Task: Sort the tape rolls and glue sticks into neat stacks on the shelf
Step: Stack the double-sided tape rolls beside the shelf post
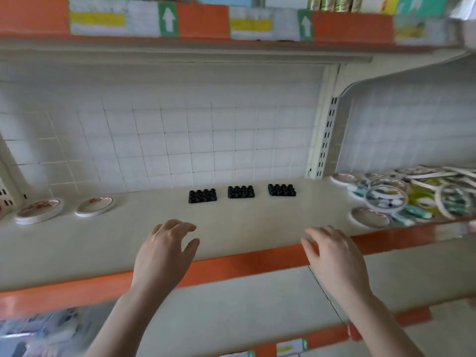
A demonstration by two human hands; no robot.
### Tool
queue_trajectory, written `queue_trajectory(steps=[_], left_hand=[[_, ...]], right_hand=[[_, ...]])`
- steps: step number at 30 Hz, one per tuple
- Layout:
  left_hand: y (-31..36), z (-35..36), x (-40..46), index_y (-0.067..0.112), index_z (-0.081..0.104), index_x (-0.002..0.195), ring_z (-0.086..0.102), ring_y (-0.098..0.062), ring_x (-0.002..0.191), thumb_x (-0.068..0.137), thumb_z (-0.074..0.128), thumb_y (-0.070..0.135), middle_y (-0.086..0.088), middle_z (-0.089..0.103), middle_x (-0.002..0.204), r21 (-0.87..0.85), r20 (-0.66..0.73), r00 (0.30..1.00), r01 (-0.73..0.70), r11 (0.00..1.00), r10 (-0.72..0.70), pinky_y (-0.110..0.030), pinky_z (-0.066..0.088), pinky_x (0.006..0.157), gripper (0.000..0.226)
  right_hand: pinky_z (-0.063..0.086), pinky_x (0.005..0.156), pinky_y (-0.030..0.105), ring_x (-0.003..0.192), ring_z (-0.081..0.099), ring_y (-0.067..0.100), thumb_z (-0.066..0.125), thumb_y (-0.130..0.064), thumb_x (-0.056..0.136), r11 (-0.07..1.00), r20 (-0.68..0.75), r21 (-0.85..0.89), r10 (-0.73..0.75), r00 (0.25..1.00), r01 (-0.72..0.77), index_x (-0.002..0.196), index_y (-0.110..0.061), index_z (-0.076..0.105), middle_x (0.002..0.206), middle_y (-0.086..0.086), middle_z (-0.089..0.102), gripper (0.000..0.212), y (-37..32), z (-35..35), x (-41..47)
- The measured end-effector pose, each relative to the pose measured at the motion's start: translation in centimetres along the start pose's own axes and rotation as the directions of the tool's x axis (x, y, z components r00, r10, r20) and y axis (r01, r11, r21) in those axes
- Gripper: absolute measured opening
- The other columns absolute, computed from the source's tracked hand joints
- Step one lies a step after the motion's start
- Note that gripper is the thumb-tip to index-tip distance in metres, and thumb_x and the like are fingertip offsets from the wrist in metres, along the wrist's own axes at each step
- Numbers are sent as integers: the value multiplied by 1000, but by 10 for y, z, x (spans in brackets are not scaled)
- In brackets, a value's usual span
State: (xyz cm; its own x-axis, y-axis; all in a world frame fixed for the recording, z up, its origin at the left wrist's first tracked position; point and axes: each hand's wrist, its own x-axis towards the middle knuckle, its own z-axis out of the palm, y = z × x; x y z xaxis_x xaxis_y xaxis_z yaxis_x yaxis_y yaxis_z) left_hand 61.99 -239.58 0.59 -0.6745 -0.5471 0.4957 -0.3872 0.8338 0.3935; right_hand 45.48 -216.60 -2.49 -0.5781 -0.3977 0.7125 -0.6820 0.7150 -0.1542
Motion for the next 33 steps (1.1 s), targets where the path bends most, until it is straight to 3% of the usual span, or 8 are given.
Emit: queue_trajectory(steps=[8,15,21,25,33], left_hand=[[179,118,19,20,65,113,53,-19,108,87,62,29,5,61,115,-61,-16,999,-48,997,47,-32,43,81,27],[305,184,34,21,66,111,55,-17,105,87,63,29,7,62,112,-86,22,997,-75,993,77,-28,42,79,26],[350,211,42,23,66,111,53,-16,106,87,61,27,8,62,112,-82,81,990,-105,991,112,-27,41,82,25],[373,229,54,25,62,117,47,-11,113,90,56,32,12,59,119,-56,149,976,-149,987,156,-22,37,82,29],[383,260,71,25,64,111,51,-14,109,94,48,34,9,61,114,2,238,944,-237,971,230,-27,42,80,26]], right_hand=[[51,52,33,63,64,30,79,-5,65,997,-139,37,-62,988,68,88,-12,72,75,8,68,24,195,-23,19],[51,55,32,62,62,27,76,-7,71,992,-49,75,-99,994,103,88,-9,71,78,6,67,17,332,-35,46],[52,58,33,65,62,28,73,-4,73,985,-79,128,-106,991,116,88,-5,71,76,7,67,15,370,-31,57],[49,53,33,61,60,26,76,-10,72,992,-10,95,-83,997,83,78,-6,70,68,5,64,10,381,-21,59],[37,44,23,48,56,18,87,-24,60,1000,89,12,-1,996,0,64,-11,63,54,0,57,27,378,-6,68]])
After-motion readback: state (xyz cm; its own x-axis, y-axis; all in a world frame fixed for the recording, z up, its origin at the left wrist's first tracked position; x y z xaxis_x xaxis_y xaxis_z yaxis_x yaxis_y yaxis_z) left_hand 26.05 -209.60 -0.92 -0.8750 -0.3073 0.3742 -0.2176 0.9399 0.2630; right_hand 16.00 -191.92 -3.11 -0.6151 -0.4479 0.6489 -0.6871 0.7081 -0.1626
